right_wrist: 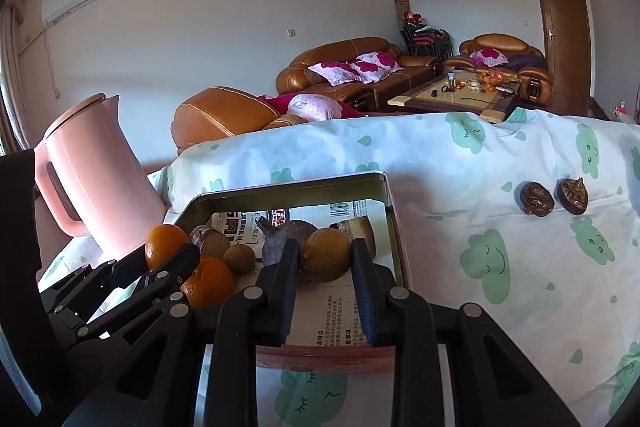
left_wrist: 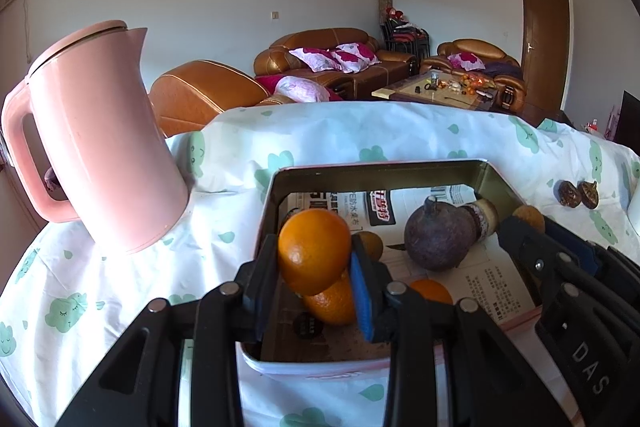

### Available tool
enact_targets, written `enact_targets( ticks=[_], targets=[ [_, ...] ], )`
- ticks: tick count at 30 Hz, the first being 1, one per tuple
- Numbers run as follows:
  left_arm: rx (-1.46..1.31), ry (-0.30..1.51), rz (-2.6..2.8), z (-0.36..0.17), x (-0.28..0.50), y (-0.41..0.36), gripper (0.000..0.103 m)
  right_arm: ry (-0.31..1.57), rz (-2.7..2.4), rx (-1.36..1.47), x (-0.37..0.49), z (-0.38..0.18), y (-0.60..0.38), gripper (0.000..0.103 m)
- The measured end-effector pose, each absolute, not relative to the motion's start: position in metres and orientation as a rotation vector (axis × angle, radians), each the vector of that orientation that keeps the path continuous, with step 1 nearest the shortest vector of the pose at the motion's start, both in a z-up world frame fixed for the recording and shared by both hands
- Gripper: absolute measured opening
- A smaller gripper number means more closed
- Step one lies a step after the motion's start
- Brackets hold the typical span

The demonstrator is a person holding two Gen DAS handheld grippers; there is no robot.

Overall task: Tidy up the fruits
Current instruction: 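Carry the orange and yellow fruit over the pink tin with both tools, then open both tools to drop the orange and yellow fruit into the tin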

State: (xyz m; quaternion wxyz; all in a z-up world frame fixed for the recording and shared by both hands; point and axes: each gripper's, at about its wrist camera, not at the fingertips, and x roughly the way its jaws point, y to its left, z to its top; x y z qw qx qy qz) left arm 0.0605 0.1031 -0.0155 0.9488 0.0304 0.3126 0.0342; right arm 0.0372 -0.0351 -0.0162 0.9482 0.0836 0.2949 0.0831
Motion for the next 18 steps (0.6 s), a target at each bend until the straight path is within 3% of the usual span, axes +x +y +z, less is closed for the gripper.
enact_targets(
  ticks=[13,18],
  targets=[
    [0.056,0.65,0.075,-0.0186,0.0631,0.106,0.035,0.614,0.28,0.185,0.0404,-0.018,-0.0268,0.029],
    [0.044,0.665,0.082,-0.0201,0.0649,0.1087,0.037,0.591,0.287,0.203,0.0366,-0.0143,-0.0282,0.042]
  ],
)
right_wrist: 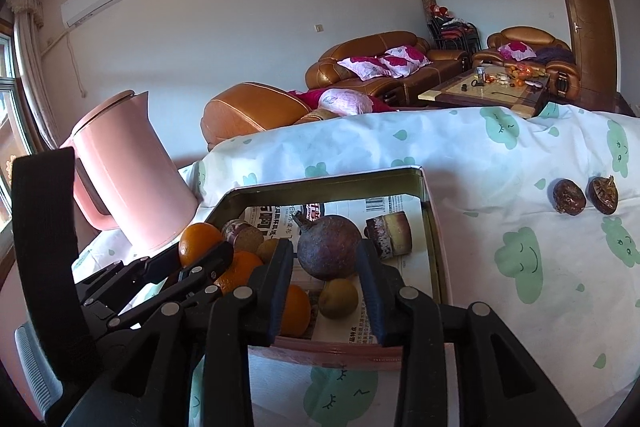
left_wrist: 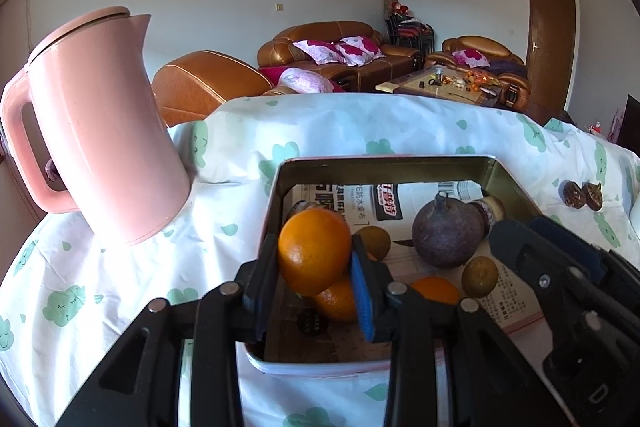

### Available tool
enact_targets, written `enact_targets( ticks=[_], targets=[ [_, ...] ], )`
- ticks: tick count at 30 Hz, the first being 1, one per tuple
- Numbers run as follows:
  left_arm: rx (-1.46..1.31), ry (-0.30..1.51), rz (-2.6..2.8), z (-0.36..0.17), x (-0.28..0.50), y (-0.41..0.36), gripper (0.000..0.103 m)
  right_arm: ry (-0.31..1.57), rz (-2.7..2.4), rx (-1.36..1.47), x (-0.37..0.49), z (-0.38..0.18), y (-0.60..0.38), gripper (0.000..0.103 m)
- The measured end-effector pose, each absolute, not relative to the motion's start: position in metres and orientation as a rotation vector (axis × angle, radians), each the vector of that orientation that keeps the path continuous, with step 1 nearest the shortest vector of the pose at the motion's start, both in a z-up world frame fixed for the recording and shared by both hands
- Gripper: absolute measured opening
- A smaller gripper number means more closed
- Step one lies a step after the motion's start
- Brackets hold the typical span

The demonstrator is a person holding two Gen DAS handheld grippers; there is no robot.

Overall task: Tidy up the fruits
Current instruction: 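Open both tools to drop the orange and yellow fruit into the tin, then move both tools from the tin toward the two brown fruits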

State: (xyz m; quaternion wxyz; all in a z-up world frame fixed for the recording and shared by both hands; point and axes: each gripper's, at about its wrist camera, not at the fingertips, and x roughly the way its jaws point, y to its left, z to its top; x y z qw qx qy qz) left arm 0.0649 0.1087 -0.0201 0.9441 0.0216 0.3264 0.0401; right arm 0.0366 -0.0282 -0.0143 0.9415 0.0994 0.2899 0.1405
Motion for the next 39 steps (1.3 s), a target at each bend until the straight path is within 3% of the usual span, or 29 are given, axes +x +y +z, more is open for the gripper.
enact_targets(
  ticks=[4,7,8,10,39],
  targets=[
    [0.035,0.653,0.067,-0.019,0.063,0.108,0.055,0.494,0.269,0.244,0.024,-0.002,-0.039,0.07],
    [0.049,0.651,0.037,-0.018,0.06,0.101,0.076,0.441,0.216,0.25,0.017,0.004,-0.047,0.073],
    [0.065,0.636,0.052,-0.016,0.058,0.099,0.092,0.436,0.197,0.249,0.016,0.005,-0.049,0.073],
    [0.09,0.575,0.096,-0.011,0.051,0.097,0.103,0.438,0.169,0.253,0.017,0.004,-0.054,0.073],
    [0.085,0.474,0.148,-0.002,0.03,0.088,0.103,0.389,0.043,0.138,-0.005,0.003,-0.067,0.073]
  ],
)
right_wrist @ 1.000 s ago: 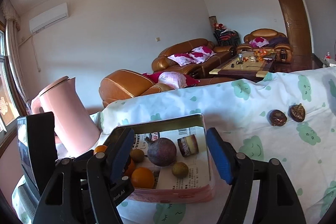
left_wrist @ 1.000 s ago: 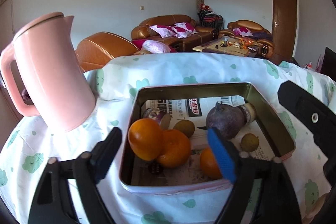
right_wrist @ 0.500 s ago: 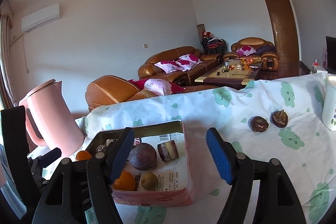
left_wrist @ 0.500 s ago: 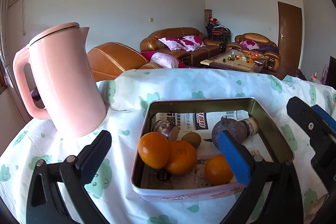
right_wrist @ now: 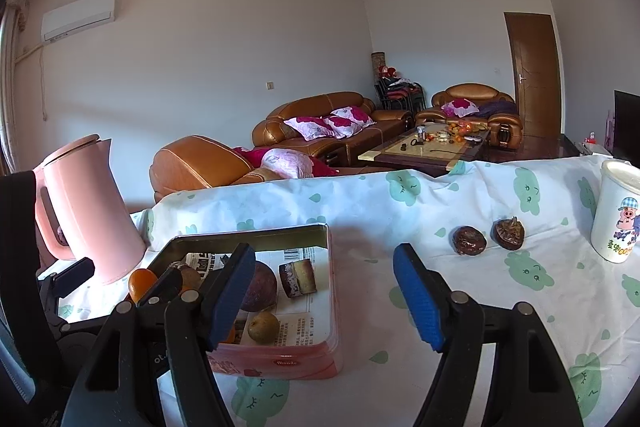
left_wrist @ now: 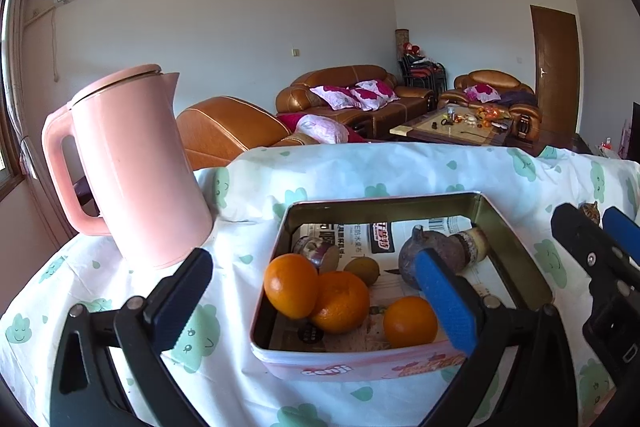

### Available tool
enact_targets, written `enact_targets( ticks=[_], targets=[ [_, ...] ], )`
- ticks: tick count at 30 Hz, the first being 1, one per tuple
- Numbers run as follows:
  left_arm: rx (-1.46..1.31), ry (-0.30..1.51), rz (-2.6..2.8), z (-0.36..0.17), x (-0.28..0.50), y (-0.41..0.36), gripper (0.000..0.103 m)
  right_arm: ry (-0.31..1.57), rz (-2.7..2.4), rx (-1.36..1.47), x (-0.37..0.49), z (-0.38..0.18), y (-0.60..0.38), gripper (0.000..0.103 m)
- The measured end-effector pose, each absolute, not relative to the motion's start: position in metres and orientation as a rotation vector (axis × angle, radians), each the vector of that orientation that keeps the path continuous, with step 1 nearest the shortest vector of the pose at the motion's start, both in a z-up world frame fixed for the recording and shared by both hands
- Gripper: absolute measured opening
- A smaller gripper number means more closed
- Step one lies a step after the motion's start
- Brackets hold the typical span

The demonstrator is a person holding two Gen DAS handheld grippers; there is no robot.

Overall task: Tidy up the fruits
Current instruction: 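Move both tools from the tin toward the two brown fruits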

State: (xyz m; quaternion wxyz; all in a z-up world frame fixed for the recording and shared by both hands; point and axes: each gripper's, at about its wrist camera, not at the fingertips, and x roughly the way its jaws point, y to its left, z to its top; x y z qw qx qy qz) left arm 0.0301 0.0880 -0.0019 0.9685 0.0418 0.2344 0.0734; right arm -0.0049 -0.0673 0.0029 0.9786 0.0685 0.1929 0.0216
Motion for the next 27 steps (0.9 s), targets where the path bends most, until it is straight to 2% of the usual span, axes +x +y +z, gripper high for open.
enact_targets(
  ticks=[16,27],
  targets=[
    [0.063,0.507,0.074,-0.004,0.011,0.058,0.103,0.403,-0.066,0.129,-0.027,0.005,-0.123,0.073],
    [0.104,0.536,-0.068,-0.006,0.008,0.008,0.103,0.482,-0.224,0.214,-0.037,-0.003,-0.224,0.073]
  ],
)
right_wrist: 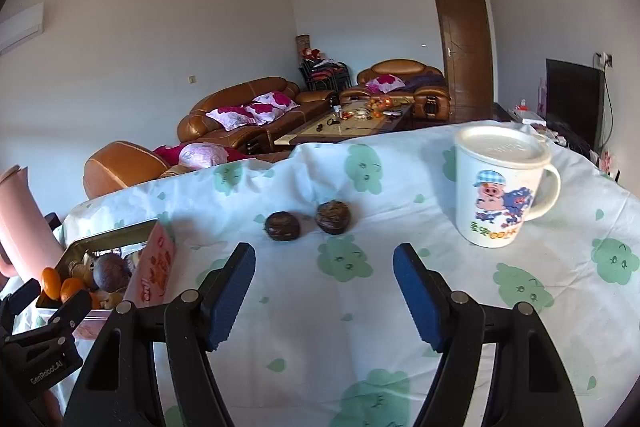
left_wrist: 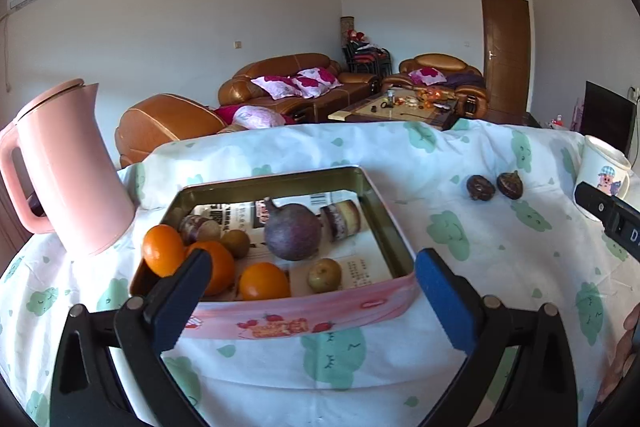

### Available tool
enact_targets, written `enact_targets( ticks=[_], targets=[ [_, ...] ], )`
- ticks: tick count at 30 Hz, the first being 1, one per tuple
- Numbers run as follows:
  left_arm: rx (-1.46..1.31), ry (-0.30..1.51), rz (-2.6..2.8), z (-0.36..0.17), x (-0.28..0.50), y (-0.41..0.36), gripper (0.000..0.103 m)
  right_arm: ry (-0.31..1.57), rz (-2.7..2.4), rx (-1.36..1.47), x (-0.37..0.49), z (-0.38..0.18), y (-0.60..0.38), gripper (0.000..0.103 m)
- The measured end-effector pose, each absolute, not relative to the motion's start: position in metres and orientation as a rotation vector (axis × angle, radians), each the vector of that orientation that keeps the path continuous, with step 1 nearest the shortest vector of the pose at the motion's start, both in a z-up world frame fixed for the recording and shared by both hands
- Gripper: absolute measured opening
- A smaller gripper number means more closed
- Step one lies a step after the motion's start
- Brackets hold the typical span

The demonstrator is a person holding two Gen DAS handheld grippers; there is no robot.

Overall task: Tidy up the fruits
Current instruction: 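Move both tools from the tin toward the two brown fruits, then grasp a brown fruit with the right tool while the left tool grasps the other brown fruit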

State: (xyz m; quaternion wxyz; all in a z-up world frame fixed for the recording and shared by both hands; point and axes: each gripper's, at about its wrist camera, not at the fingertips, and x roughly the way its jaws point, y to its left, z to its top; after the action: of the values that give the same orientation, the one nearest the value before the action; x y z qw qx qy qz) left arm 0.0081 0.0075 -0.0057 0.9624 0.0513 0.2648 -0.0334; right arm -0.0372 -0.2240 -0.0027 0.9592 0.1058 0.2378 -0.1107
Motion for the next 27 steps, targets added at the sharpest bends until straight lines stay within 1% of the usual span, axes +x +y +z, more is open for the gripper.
enact_targets(
  ticks=[6,13,20,21,22,23,24,25,26,27],
  targets=[
    [0.122,0.536,-0.147,-0.001,0.012,-0.037,0.103,0.555,-0.24,0.302,-0.023,-0.01,-0.272,0.073],
    [0.201,0.562,-0.153,0.003,0.03,-0.088,0.103,0.702,-0.111,0.221,0.038,-0.02,-0.274,0.073],
    [0.26,0.572,-0.124,0.012,0.058,-0.109,0.103,0.767,-0.052,0.177,0.09,-0.027,-0.273,0.071],
    [0.262,0.578,-0.114,0.012,0.062,-0.11,0.103,0.785,-0.053,0.161,0.096,-0.031,-0.272,0.07],
    [0.264,0.587,-0.105,0.011,0.066,-0.11,0.103,0.801,-0.052,0.145,0.103,-0.034,-0.271,0.064],
    [0.262,0.596,-0.102,0.01,0.07,-0.111,0.103,0.815,-0.041,0.139,0.108,-0.038,-0.271,0.061],
    [0.262,0.602,-0.103,0.007,0.073,-0.112,0.103,0.845,-0.013,0.155,0.114,-0.043,-0.271,0.053],
    [0.265,0.608,-0.104,0.005,0.075,-0.113,0.103,0.869,0.01,0.17,0.118,-0.047,-0.272,0.047],
    [0.271,0.615,-0.098,0.003,0.078,-0.114,0.103,0.869,0.012,0.166,0.118,-0.047,-0.272,0.046],
    [0.274,0.623,-0.091,-0.001,0.082,-0.117,0.103,0.872,0.015,0.147,0.119,-0.047,-0.27,0.039]
  ],
)
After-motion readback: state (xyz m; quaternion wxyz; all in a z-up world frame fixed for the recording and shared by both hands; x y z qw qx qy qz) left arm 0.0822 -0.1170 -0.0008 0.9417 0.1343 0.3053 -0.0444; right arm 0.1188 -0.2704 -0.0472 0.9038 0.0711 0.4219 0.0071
